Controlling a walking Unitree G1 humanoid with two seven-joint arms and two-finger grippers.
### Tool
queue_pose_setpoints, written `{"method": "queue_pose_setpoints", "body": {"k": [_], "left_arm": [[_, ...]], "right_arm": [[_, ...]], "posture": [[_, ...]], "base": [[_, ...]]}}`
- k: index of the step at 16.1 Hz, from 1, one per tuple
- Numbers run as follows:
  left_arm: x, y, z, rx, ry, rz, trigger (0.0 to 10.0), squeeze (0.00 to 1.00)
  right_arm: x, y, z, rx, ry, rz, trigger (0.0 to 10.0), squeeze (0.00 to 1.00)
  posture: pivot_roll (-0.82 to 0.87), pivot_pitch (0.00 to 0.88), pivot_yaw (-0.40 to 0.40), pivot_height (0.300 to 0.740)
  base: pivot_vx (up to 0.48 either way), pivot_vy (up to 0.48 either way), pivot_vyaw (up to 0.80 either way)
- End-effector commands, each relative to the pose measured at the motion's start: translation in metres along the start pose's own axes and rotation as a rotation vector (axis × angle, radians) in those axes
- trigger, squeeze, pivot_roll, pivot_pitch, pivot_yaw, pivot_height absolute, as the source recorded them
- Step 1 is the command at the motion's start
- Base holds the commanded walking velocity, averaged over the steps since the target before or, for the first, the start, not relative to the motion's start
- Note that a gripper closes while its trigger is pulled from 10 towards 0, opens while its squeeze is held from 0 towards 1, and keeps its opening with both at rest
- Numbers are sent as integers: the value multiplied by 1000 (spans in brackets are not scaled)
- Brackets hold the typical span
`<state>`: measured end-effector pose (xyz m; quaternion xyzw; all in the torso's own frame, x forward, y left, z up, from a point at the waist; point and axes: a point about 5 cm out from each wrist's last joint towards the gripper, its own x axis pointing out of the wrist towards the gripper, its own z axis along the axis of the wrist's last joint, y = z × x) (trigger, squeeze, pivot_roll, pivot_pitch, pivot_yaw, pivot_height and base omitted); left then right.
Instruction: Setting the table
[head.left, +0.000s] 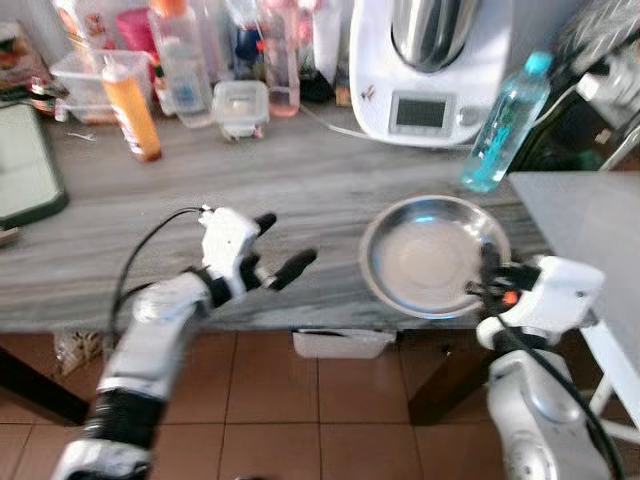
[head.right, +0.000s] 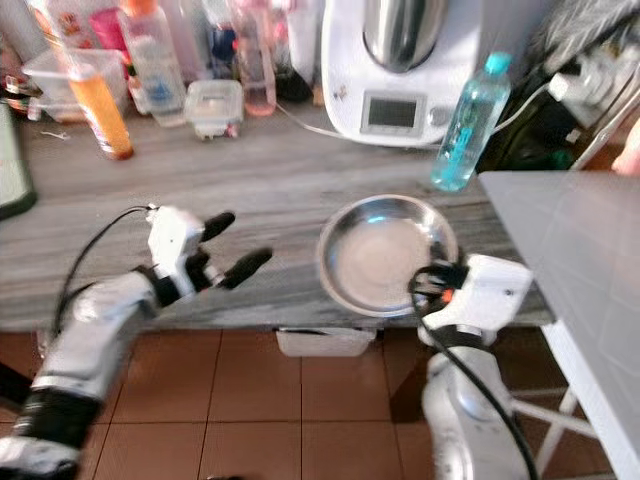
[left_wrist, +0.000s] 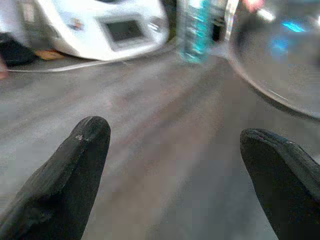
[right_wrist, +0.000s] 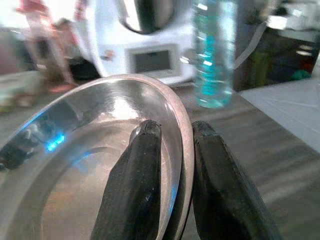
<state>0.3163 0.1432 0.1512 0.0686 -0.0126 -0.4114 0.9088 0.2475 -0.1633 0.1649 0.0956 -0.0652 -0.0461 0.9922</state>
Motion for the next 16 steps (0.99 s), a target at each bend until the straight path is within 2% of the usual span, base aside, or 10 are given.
{"method": "queue_pose_setpoints", "body": {"k": [1, 3, 9, 12, 16], "left_arm": [[3, -11, -2, -15, 19, -91, 10000, 0], [1, -11, 1, -6, 28, -139, 10000, 0], [-3, -6, 3, 4, 71, -182, 10000, 0], [-2, -9, 1, -1, 84, -202, 10000, 0], [-4, -12, -1, -2, 93, -215, 10000, 0]], "right_arm": [[2, 3, -1, 0, 0, 18, 10000, 0], [6, 4, -6, 17, 11, 17, 10000, 0], [22, 12, -21, 63, 45, 32, 10000, 0], [36, 23, -29, 140, 73, 45, 10000, 0], [43, 36, -35, 158, 89, 83, 10000, 0]], "posture": [[65, 120, -47, 740], [69, 122, -45, 740], [79, 129, -29, 740], [80, 140, -27, 740], [87, 148, -31, 740]], "base": [[0, 0, 0], [0, 0, 0], [0, 0, 0], [0, 0, 0], [0, 0, 0]]}}
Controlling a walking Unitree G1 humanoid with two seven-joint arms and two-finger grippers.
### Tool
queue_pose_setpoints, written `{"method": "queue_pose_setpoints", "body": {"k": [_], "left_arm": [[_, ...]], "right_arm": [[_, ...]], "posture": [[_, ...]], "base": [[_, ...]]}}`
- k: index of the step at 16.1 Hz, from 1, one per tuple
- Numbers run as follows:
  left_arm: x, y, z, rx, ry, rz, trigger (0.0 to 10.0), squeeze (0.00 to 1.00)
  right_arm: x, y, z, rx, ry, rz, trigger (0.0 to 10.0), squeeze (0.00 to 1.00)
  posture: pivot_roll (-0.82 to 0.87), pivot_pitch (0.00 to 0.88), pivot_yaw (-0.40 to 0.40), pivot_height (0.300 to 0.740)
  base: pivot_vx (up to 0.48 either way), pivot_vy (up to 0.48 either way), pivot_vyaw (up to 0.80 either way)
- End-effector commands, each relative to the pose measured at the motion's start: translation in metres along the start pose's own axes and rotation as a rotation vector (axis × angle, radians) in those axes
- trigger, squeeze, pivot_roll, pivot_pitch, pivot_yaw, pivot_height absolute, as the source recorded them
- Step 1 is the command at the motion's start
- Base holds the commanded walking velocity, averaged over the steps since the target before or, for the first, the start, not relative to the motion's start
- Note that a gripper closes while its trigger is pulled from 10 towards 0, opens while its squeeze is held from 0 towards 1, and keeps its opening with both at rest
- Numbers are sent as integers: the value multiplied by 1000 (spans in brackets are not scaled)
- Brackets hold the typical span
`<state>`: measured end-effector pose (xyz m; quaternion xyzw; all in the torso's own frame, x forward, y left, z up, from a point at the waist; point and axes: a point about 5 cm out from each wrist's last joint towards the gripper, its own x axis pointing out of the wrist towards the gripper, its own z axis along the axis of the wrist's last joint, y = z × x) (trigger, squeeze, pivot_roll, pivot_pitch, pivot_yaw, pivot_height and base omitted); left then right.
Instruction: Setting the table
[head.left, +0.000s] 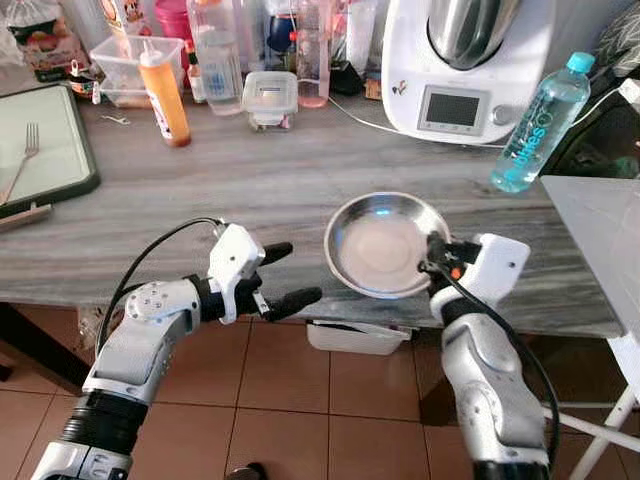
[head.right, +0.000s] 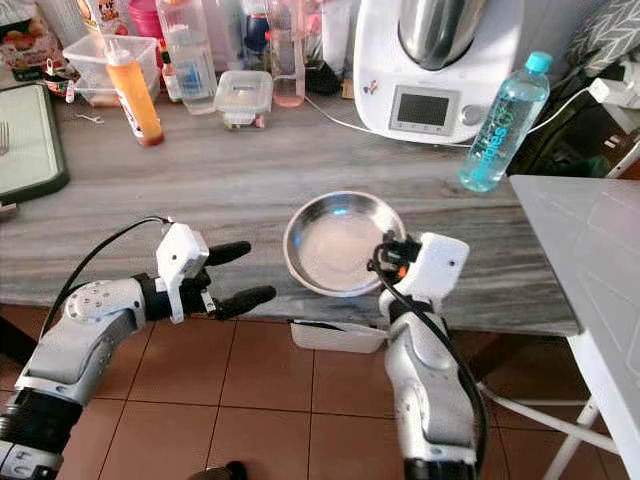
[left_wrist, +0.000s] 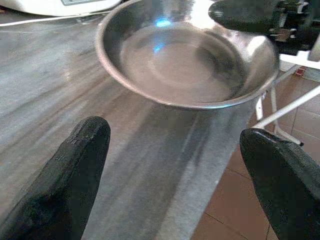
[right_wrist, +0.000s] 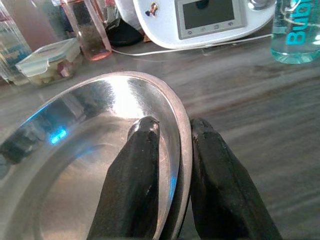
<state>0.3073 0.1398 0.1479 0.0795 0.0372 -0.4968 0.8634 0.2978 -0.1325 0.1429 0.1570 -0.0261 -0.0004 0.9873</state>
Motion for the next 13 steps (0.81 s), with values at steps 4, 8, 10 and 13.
{"method": "queue_pose_setpoints", "body": {"k": [4, 8, 10, 13], "left_arm": [[-4, -2, -1, 26, 33, -24, 10000, 0], [-5, 0, 0, 27, 40, -29, 10000, 0], [-5, 0, 0, 30, 42, -30, 10000, 0], [-4, -1, 0, 33, 45, -38, 10000, 0]], "right_arm": [[3, 13, -13, 70, 38, 19, 10000, 0], [8, 9, -24, 145, 68, -14, 10000, 0], [11, 10, -28, 178, 86, -18, 10000, 0], [17, 21, -38, 198, 124, 8, 10000, 0]], "posture": [[97, 151, -35, 740], [98, 152, -31, 740], [99, 154, -28, 740], [101, 155, -25, 740]], "base": [[0, 0, 0], [0, 0, 0], [0, 0, 0], [0, 0, 0]]}}
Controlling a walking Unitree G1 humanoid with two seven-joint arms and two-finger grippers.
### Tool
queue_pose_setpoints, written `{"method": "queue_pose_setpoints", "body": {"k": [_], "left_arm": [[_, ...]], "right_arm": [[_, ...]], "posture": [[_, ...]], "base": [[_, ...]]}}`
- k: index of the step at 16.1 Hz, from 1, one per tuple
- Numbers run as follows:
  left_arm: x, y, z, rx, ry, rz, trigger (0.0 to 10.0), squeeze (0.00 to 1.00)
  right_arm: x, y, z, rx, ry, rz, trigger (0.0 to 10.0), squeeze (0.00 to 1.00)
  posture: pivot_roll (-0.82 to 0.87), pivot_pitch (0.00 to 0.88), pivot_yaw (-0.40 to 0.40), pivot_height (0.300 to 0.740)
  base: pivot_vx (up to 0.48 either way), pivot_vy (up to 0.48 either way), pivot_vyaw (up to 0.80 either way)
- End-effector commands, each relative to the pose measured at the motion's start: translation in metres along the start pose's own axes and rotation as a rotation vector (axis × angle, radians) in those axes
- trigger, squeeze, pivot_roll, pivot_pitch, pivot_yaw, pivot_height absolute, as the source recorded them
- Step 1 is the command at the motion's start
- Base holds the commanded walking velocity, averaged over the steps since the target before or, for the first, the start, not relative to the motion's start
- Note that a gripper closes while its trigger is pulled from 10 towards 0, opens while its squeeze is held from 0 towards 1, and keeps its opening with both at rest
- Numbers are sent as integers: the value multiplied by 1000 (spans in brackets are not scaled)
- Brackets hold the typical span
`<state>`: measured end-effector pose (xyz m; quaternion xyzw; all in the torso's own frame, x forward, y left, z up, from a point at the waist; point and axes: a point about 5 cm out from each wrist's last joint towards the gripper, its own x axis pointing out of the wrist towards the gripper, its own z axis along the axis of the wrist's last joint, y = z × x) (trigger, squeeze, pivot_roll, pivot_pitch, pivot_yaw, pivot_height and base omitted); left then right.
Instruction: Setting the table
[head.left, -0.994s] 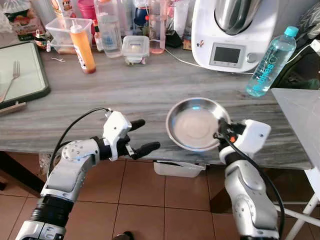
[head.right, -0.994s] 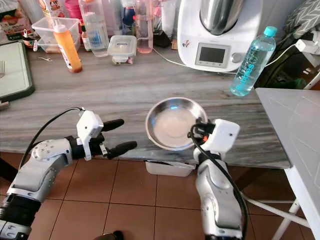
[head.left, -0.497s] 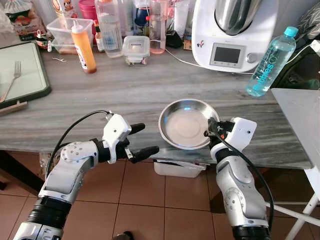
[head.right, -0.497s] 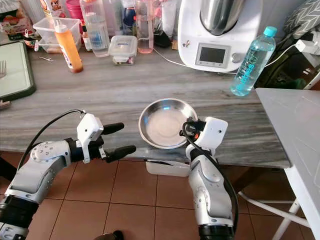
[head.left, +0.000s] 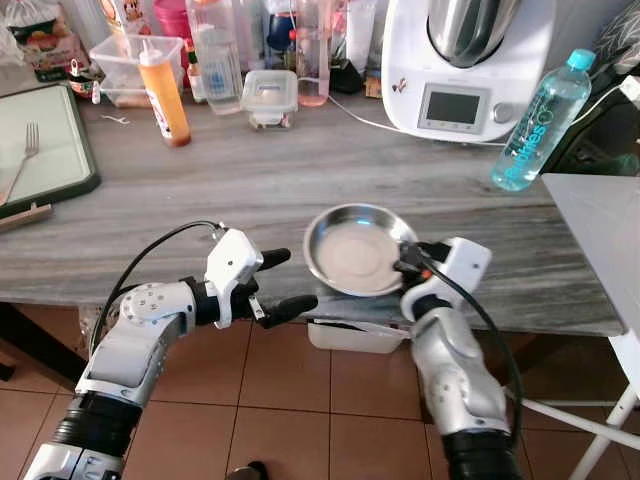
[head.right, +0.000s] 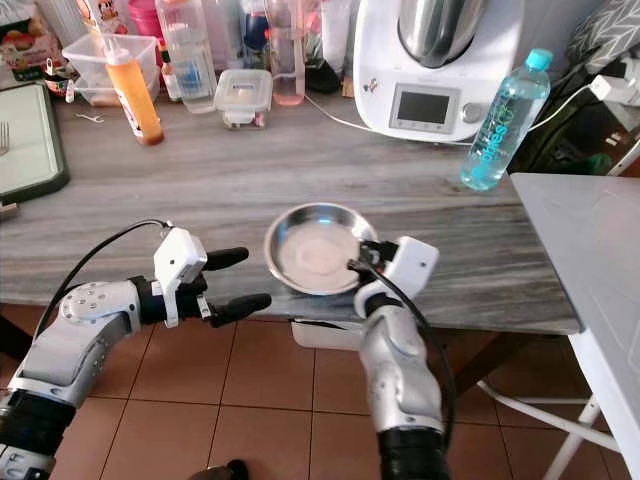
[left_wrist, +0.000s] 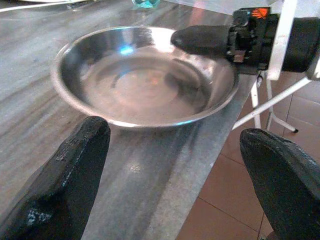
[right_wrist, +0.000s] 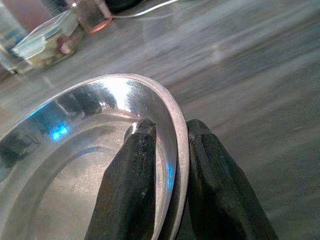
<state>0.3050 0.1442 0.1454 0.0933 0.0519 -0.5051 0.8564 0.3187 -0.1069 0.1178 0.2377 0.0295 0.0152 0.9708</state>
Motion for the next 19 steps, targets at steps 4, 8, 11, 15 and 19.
{"method": "queue_pose_setpoints", "body": {"k": [4, 8, 11, 15, 19], "left_arm": [[4, -1, 4, 22, 1, -20, 10000, 0], [2, -2, 3, 22, 6, -26, 10000, 0], [2, -2, 3, 21, 7, -24, 10000, 0], [2, 0, 5, 26, -2, -17, 10000, 0], [3, 1, 7, 22, -16, -5, 10000, 0]], "right_arm": [[8, 14, -8, -15, 24, 21, 10000, 0], [9, 8, -12, -83, 33, -5, 10000, 0], [11, 5, -13, -84, 38, -19, 10000, 1000], [11, 5, -12, -73, 26, -11, 10000, 1000], [11, 7, -1, -114, -33, 22, 10000, 1000]], "posture": [[102, 152, -27, 740], [100, 152, -28, 740], [99, 151, -28, 740], [101, 147, -29, 740], [105, 142, -30, 740]], "base": [[0, 0, 0], [0, 0, 0], [0, 0, 0], [0, 0, 0], [0, 0, 0]]}}
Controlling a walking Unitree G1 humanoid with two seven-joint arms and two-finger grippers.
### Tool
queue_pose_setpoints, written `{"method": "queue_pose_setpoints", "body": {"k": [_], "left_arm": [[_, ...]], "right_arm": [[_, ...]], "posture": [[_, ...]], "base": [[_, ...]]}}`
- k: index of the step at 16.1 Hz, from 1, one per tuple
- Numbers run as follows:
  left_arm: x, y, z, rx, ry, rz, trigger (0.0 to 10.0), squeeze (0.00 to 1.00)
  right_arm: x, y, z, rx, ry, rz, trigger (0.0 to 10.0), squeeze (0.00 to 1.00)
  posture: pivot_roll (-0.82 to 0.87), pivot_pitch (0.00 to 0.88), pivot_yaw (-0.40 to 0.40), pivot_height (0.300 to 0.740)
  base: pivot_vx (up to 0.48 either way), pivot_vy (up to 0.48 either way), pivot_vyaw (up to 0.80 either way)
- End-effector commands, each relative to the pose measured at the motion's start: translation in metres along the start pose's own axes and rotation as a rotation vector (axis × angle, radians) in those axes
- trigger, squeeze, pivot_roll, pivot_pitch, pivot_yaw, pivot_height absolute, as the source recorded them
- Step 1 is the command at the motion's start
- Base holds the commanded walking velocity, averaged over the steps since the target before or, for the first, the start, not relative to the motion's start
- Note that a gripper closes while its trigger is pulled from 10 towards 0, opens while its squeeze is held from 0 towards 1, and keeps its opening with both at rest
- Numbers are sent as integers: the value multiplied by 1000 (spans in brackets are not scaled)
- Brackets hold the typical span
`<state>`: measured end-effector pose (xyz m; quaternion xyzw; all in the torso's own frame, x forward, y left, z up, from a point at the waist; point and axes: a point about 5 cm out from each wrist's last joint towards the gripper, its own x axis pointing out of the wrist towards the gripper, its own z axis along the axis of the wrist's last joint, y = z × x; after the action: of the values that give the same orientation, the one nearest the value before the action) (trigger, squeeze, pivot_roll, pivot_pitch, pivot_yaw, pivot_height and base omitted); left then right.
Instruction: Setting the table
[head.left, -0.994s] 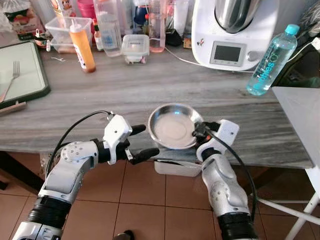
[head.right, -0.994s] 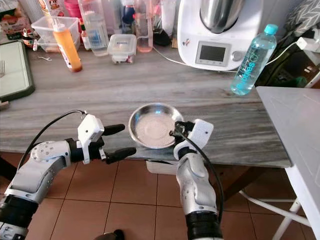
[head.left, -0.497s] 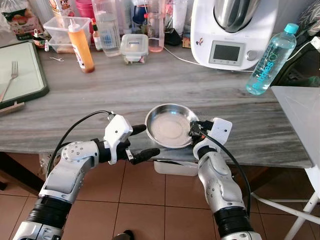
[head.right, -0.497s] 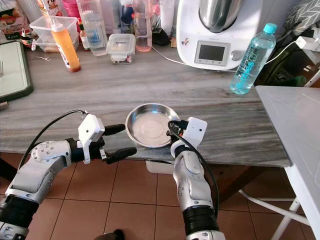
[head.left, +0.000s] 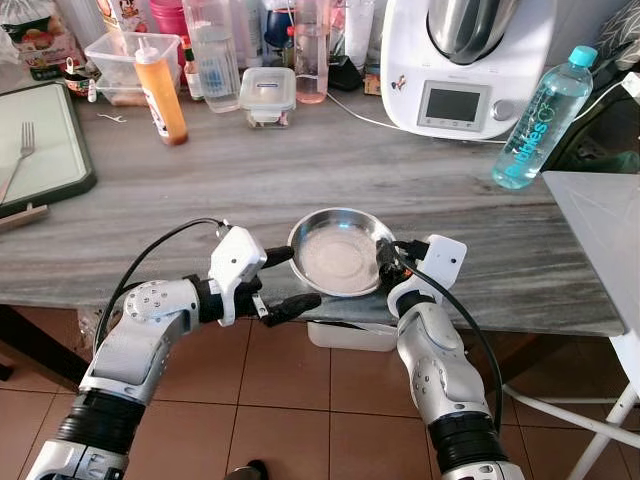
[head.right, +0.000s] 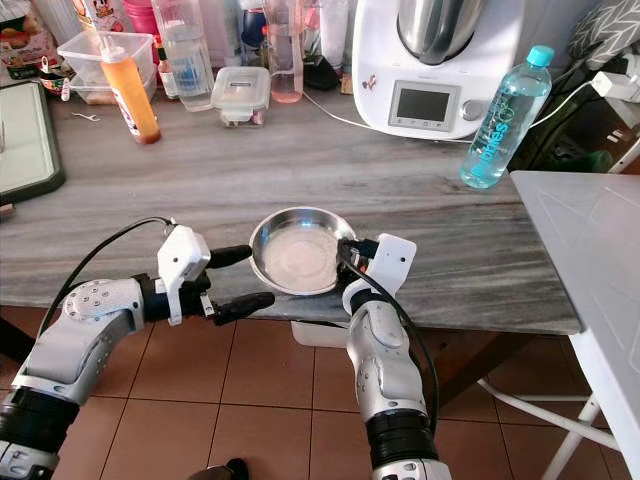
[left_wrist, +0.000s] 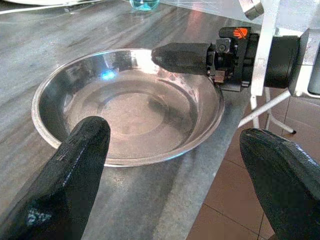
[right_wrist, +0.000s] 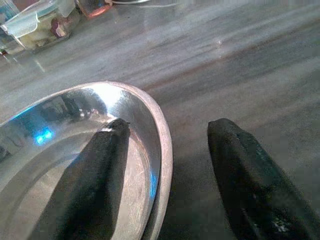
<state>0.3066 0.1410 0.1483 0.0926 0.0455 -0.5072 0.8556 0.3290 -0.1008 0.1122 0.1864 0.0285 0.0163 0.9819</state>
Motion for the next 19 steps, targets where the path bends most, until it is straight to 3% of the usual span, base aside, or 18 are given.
{"method": "queue_pose_setpoints", "body": {"k": [1, 3, 6, 10, 11, 14, 15, 17, 18, 19], "left_arm": [[0, 1, 3, 15, -4, 0, 10000, 0], [0, 1, 3, 16, -5, 0, 10000, 0], [0, 3, 3, 18, -2, 2, 10000, 0], [-1, 5, 4, 16, -12, 20, 10000, 0], [-1, 7, 6, 6, -33, 46, 10000, 0], [3, 11, 12, -19, -94, 135, 10000, 0], [4, 14, 13, 5, -105, 199, 10000, 0], [8, 13, 18, -30, -200, 364, 10000, 0], [7, 10, 17, -31, -203, 378, 10000, 0], [5, 8, 15, -6, -195, 387, 10000, 0]], "right_arm": [[0, 4, 10, -8, -45, 23, 10000, 1000], [0, 5, 15, 22, -65, 37, 10000, 1000], [-2, 6, 25, -4, -111, 46, 10000, 1000], [-13, 2, 50, -3, -197, 45, 10000, 1000], [-25, -2, 62, -79, -244, 51, 10000, 1000], [-42, -11, 69, -160, -248, 26, 10000, 1000], [-47, -14, 69, -171, -247, 15, 10000, 1000], [-68, -29, 58, -224, -196, -55, 10000, 1000], [-74, -28, 56, -221, -190, -29, 10000, 0], [-78, -29, 55, -266, -187, -25, 10000, 0]], "posture": [[106, 142, -31, 740], [104, 140, -32, 740], [105, 136, -32, 740], [105, 132, -31, 740], [104, 131, -31, 740], [94, 131, -35, 740], [85, 128, -33, 740], [83, 119, -37, 740], [81, 119, -35, 740], [79, 117, -37, 740]], "base": [[0, 0, 0], [0, 0, 0], [0, 0, 0], [0, 0, 0], [0, 0, 0], [0, 0, 0], [0, 0, 0], [0, 0, 0], [0, 0, 0], [0, 0, 0]]}}
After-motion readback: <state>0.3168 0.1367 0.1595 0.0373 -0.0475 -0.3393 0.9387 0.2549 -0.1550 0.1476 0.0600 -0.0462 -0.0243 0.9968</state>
